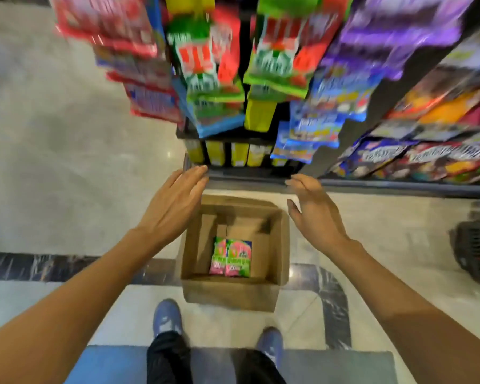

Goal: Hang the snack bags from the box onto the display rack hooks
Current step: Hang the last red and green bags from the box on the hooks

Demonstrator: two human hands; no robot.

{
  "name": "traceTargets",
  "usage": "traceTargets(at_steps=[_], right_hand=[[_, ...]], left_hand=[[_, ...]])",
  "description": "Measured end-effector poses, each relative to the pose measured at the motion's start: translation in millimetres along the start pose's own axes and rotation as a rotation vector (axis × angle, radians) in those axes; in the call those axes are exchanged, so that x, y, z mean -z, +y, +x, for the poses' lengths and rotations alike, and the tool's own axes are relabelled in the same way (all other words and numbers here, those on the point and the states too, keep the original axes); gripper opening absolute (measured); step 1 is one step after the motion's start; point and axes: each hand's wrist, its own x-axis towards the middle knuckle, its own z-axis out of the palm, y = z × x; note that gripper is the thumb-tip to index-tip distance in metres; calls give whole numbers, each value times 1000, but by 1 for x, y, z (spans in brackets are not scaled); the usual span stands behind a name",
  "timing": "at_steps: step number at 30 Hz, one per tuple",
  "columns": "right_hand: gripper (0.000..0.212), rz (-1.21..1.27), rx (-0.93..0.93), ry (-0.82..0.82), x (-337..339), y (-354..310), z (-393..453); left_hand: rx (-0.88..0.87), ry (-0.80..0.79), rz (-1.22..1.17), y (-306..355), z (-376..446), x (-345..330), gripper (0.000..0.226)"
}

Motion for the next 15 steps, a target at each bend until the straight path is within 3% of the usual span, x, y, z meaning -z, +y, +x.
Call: traceTargets(at_steps=[3,6,11,15], right_hand=[[40,68,-163,-168,-82,14,-18],[41,126,-299,-274,-167,27,-39],[42,174,-567,-483,-298,50,-61],[42,280,-786,-605,-373,59,-54]], left_hand=[[83,-130,-110,11,-25,-83,46],[249,-280,-334,23,-49,-167,38],[363,-512,-381,45,-77,-297,27],[602,-637,-550,55,-81,-379,30]])
